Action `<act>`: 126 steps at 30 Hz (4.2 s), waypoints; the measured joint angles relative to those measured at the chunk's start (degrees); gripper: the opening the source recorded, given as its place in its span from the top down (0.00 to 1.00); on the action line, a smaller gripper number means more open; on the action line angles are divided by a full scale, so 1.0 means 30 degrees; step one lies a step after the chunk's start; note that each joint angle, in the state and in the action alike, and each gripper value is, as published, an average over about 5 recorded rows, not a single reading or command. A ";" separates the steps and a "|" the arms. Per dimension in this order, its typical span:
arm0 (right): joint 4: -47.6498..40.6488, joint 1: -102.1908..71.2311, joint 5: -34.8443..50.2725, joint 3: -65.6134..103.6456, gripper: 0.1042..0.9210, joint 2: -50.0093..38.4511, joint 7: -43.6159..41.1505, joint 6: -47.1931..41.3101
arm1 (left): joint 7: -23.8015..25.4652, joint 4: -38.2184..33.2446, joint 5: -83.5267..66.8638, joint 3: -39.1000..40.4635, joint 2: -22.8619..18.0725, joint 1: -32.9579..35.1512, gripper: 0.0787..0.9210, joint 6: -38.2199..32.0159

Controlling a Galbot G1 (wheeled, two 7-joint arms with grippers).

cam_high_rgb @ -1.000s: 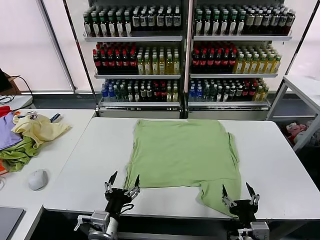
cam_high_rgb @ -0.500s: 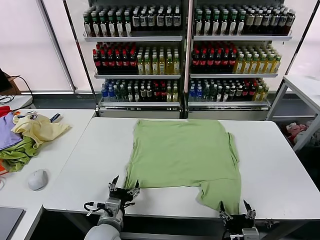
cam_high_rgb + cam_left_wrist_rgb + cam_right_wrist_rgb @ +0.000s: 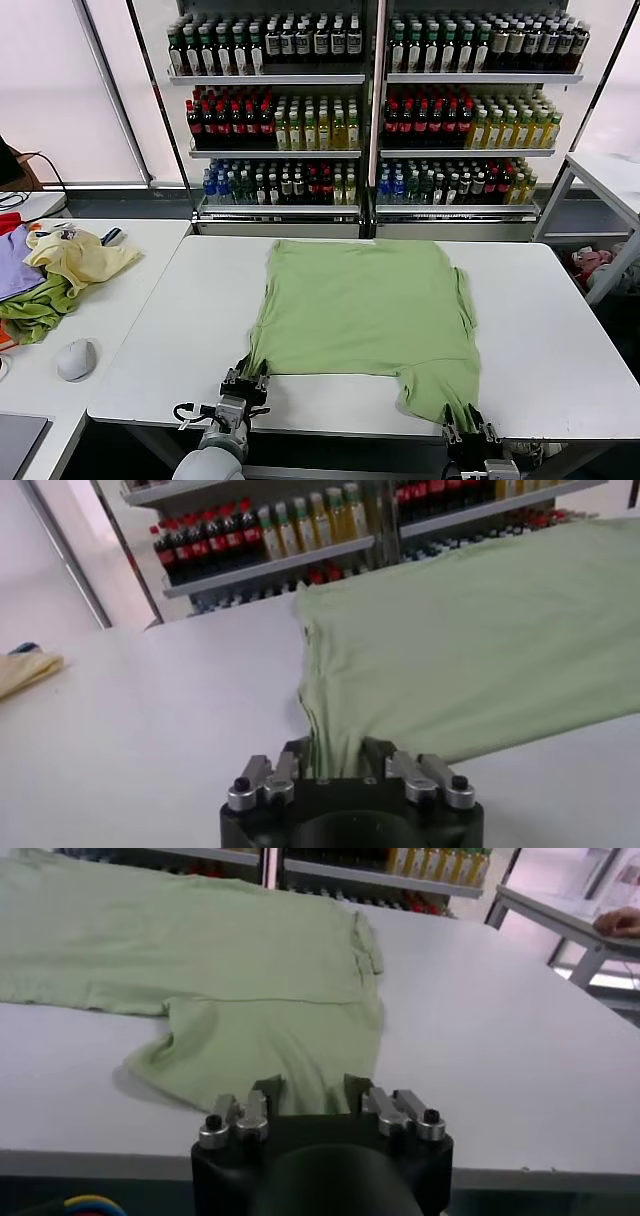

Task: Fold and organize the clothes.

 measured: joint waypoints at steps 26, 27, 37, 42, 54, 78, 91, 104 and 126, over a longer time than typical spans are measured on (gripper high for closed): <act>0.0666 0.2684 0.1173 0.1489 0.97 -0.1608 -0.1232 0.2798 | 0.0147 -0.2628 -0.2557 -0.0918 0.1642 -0.0202 0.99 -0.0200; 0.0566 0.2938 0.1232 0.1492 0.97 -0.1703 -0.1236 0.2816 | 0.0151 -0.2653 -0.2677 -0.0897 0.1724 -0.0330 0.99 -0.0248; -0.1424 0.6295 0.1446 0.0932 0.97 -0.2595 -0.1391 0.2792 | 0.0174 -0.1642 -0.3387 -0.0136 0.2122 -0.2298 0.99 -0.0527; -0.3061 0.8291 0.1346 0.0276 0.97 -0.2936 -0.1425 0.2777 | 0.0185 -0.0477 -0.3540 0.0562 0.2038 -0.3722 0.99 -0.0563; -0.6839 1.1839 0.0288 -0.1409 0.97 -0.2600 -0.1445 0.3068 | 0.0381 0.2923 -0.3355 0.2252 0.1570 -0.7032 0.99 -0.0782; -0.6659 1.0653 0.0498 -0.0261 0.31 -0.2095 -0.1594 0.2988 | -0.0334 0.4076 -0.2517 0.2057 0.1224 -0.7235 0.46 -0.0750; -0.7232 1.0304 0.2337 0.0068 0.19 -0.1884 -0.0955 0.1104 | -0.0453 0.4499 -0.3262 0.2054 0.0594 -0.7286 0.13 -0.0496; -0.7381 1.0110 0.3163 -0.0337 0.63 -0.2110 -0.0956 0.0735 | -0.0588 0.5225 -0.4037 0.1981 0.0374 -0.7348 0.53 -0.0075; -0.4861 0.7288 0.3207 0.0782 0.97 -0.2829 -0.1575 0.1357 | -0.0635 0.2671 -0.4870 0.1209 0.0584 -0.5460 0.98 0.0318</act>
